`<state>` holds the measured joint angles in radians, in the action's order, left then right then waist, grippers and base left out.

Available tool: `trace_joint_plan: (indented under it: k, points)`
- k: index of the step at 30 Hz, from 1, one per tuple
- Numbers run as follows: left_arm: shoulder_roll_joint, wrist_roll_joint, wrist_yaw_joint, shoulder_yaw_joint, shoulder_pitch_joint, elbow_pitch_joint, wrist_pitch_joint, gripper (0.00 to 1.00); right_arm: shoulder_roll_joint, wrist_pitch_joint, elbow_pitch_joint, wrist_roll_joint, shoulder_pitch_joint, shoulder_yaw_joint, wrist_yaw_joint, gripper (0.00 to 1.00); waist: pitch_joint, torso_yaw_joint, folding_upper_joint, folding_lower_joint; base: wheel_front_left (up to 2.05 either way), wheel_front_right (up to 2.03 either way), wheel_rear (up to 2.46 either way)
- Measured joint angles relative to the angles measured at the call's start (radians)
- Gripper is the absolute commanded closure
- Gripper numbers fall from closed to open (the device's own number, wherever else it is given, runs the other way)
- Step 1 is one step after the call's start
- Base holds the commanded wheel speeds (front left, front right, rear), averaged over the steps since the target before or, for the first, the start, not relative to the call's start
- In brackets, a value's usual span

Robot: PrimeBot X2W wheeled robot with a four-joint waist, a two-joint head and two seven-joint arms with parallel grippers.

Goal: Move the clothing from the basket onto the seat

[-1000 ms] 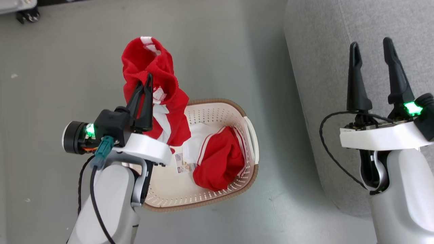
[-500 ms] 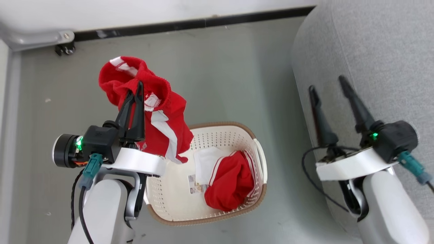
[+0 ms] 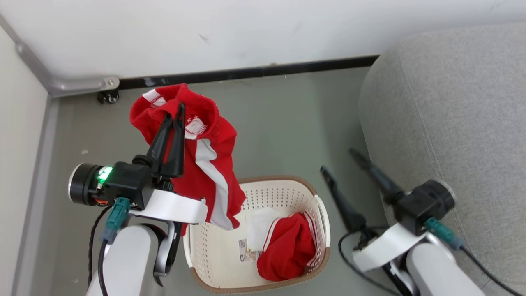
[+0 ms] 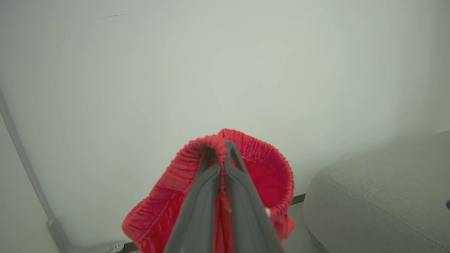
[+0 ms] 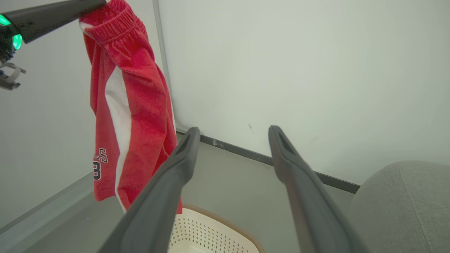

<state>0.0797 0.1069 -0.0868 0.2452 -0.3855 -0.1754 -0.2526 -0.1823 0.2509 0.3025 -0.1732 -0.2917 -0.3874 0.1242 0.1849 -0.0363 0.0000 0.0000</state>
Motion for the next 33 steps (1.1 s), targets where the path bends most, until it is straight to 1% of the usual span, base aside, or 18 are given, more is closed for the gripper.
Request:
trace_joint_plan:
  k: [7, 15, 21, 23, 27, 29, 33]
  points:
    - [-0.003, 0.0, 0.018, 0.023, 0.031, 0.013, 0.0, 1.0, -0.025, -0.014, 0.021, -0.05, 0.025, -0.1, 0.0, 0.0, -0.058, 0.011, 0.0, 0.0001, 0.0, 0.0, 0.0]
    - [-0.006, -0.007, 0.031, 0.05, 0.057, 0.024, 0.0, 1.0, -0.049, -0.037, 0.032, -0.093, 0.039, -0.16, 0.0, 0.0, -0.11, 0.02, 0.0, 0.0, 0.0, 0.0, 0.0]
    - [-0.009, -0.016, 0.045, 0.08, 0.059, 0.038, 0.0, 1.0, -0.066, -0.061, 0.049, -0.136, 0.052, -0.232, 0.0, 0.0, -0.146, 0.03, 0.0, 0.0, 0.0, 0.0, 0.0]
    - [-0.01, -0.016, 0.053, 0.088, 0.059, 0.039, 0.0, 1.0, -0.067, -0.067, 0.051, -0.151, 0.052, -0.252, 0.0, 0.0, -0.155, 0.034, 0.0, 0.0, 0.0, 0.0, 0.0]
    - [-0.012, -0.017, 0.054, 0.106, 0.059, 0.04, 0.0, 1.0, -0.066, -0.073, 0.052, -0.179, 0.051, -0.295, 0.0, 0.0, -0.171, 0.043, 0.0, 0.0, 0.0, 0.0, 0.0]
    - [-0.014, -0.017, 0.062, 0.116, 0.059, 0.04, 0.0, 1.0, -0.064, -0.076, 0.054, -0.194, 0.05, -0.311, 0.0, 0.0, -0.177, 0.048, 0.0, 0.0, 0.0, 0.0, 0.0]
    - [-0.019, -0.017, 0.062, 0.135, 0.059, 0.041, 0.005, 1.0, -0.055, -0.081, 0.065, -0.205, 0.04, -0.331, 0.0, 0.0, -0.185, 0.056, 0.0, 0.0, 0.0, 0.0, 0.0]
